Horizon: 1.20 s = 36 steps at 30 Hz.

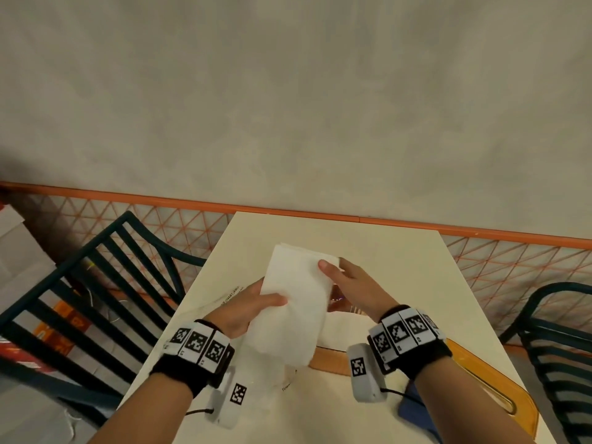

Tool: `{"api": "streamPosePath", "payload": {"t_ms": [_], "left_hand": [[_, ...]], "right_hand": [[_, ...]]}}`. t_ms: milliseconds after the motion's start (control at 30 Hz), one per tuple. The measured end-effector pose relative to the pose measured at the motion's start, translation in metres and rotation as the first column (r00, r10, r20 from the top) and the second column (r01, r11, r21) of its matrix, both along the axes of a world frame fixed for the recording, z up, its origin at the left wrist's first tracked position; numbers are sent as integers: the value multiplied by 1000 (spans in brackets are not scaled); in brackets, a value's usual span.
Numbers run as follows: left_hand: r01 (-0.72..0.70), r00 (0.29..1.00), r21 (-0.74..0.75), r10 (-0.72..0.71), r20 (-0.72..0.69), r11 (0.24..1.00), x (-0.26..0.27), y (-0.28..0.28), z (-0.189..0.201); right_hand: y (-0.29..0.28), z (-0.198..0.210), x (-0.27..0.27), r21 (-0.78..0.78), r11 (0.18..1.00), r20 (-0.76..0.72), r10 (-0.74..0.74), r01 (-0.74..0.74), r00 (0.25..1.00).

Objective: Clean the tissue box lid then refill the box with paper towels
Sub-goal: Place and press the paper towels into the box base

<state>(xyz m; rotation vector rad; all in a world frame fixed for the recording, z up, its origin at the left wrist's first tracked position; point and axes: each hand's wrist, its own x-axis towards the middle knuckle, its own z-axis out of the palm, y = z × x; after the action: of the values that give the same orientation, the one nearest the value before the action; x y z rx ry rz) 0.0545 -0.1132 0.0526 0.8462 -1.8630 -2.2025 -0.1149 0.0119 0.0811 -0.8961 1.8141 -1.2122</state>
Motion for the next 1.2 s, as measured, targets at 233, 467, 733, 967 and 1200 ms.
{"api": "streamPosePath", "payload": {"t_ms": [233,467,733,967,1200], "left_hand": [[115,992,-17,-114,54,993,-14,8,-2],[-134,983,407,173,-61,904,-22,12,-26],[-188,979,207,166,121,960,-59,23,-27],[-154,926,-376,266,267,914,-93,26,-51],[213,860,-703,211,465,679,-104,40,-86]], "right_hand": [[8,10,-23,135,984,-267,150,-117,952],[29,-23,-42,18,990,266,-142,142,953],[29,-38,-49,167,978,113,-149,129,982],[37,-54,-76,344,871,-320,-242,351,916],[45,-99,-68,542,780,-347,-130,311,929]]}}
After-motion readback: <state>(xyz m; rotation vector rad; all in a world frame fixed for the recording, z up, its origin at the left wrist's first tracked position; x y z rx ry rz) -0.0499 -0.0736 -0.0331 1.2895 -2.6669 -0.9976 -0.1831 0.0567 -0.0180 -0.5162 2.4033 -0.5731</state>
